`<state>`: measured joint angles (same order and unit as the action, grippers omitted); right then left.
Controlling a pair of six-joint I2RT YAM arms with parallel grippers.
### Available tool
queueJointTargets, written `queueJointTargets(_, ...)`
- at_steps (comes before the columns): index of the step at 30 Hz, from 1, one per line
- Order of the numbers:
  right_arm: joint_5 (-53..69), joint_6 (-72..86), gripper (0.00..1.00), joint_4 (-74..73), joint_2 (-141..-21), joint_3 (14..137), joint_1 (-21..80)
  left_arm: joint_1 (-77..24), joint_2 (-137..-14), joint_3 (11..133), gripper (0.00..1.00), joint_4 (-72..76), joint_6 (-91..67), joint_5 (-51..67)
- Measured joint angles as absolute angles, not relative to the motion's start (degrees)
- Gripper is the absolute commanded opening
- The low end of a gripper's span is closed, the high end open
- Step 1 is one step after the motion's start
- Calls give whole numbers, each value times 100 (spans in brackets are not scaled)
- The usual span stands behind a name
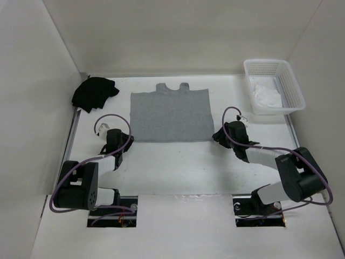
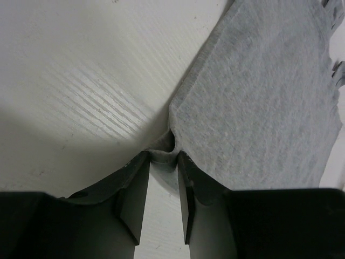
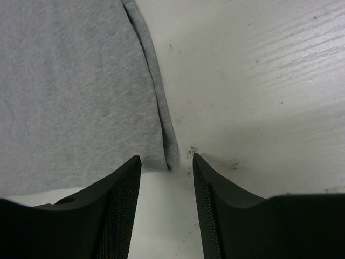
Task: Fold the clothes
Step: Fold the tank top
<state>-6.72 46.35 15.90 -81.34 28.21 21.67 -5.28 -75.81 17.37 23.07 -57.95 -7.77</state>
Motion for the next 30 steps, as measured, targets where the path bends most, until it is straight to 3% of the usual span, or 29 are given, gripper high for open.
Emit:
queueJointTargets(5,-624,4772,48,1669,-8147,2818,2167,-510,-7743,1721,11,2499,-5804,-775)
queueJointTargets(14,-521,4930,39,1763,-8381,2812,2176,-451,-7653,1623,7,2504,-5769,-725)
queueJointTargets(22,-478,5050,5,1767,-8512,2814,2259,-440,-7588,1601,4,2467,-5721,-701)
queueJointTargets(26,-543,5039,0,1758,-8414,2812,2272,-440,-7262,1592,1,2353,-5717,-574)
queueJointTargets(30,-794,4842,0,1437,-7148,2698,2543,-502,-5666,1634,1,1695,-5704,-421)
